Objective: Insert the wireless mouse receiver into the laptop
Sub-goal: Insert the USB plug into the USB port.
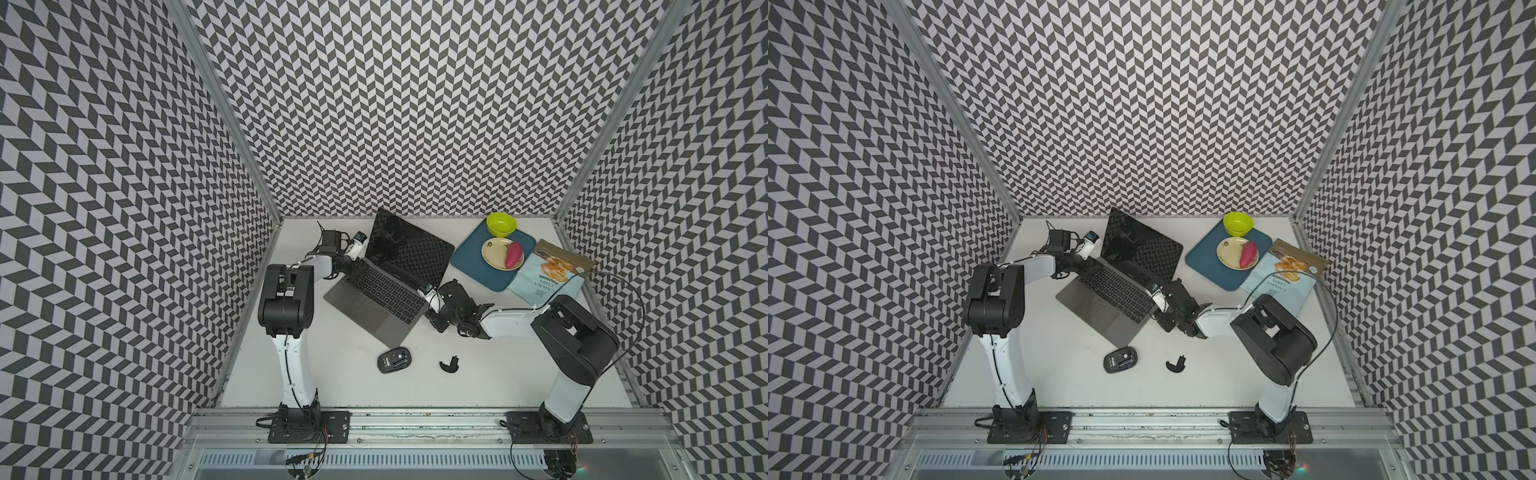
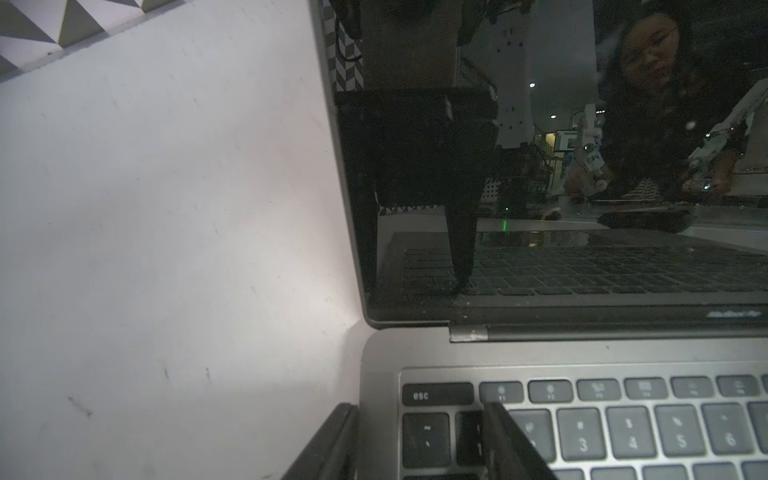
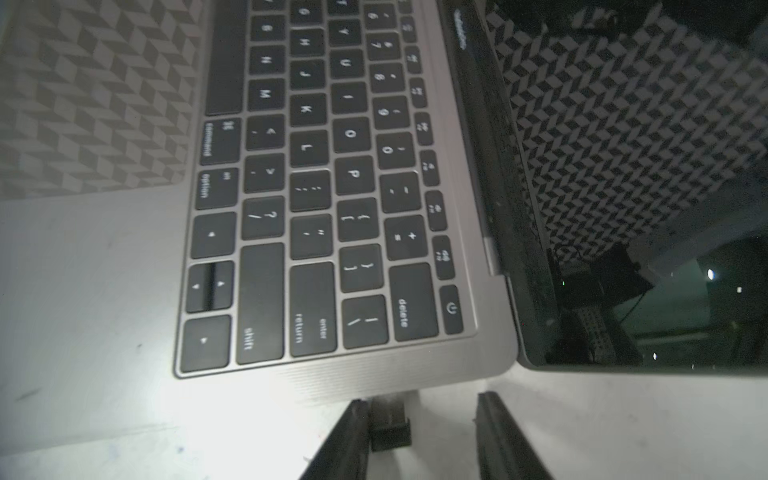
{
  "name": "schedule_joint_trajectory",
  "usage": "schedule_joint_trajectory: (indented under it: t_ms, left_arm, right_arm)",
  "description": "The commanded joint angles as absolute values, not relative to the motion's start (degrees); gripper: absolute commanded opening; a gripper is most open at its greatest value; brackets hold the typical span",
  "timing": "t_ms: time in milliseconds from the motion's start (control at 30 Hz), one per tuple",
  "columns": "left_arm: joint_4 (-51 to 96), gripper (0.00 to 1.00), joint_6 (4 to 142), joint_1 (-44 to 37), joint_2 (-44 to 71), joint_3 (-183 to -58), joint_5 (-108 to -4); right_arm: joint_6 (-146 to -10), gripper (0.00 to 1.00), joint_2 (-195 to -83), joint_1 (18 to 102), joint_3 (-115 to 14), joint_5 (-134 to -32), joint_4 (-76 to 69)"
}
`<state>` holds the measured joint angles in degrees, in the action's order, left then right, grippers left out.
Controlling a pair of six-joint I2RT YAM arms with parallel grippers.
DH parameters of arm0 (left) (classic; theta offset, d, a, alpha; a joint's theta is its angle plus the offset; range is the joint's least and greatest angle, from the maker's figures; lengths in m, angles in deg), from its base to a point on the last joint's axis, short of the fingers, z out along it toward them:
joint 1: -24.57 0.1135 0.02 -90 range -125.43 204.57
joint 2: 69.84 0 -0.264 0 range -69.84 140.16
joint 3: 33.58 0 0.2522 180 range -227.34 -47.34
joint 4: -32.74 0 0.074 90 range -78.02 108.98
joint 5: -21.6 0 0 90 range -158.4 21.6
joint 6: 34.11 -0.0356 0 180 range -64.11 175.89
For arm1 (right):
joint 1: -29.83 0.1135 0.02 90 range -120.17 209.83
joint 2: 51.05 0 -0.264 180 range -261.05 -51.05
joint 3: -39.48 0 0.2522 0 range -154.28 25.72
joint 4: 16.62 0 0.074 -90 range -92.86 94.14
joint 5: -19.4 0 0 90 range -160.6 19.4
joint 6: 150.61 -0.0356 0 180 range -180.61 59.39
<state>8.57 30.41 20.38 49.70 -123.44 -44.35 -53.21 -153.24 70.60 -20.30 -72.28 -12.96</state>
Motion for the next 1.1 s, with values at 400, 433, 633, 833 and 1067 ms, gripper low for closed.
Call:
schedule_joint_trajectory:
  t_ms: [400, 433, 633, 833, 1067]
  left_arm:
    - [-4.81, 0.56, 31.93, 15.16, 51.60, -121.13, -41.85]
    - [-4.81, 0.56, 31.97, 15.16, 51.62, -121.16, -41.97]
    - [-5.01, 0.56, 32.53, 15.16, 51.62, -121.50, -42.52]
    - [-5.32, 0.56, 32.67, 15.16, 51.61, -121.59, -42.74]
    - [-5.44, 0.56, 32.68, 15.16, 51.79, -121.82, -42.74]
  right_arm:
    - [-75.59, 0.71, -135.67, 69.30, -14.11, -77.08, -14.22]
    - [-80.24, 0.72, -135.64, 68.72, -14.44, -76.54, -12.70]
    - [-99.12, 0.78, -139.39, 67.69, -13.86, -86.54, -10.73]
    - [-107.88, 0.77, -143.46, 67.66, -10.72, -93.13, -17.84]
    - [-108.03, 0.75, -145.95, 67.79, -11.06, -92.16, -18.27]
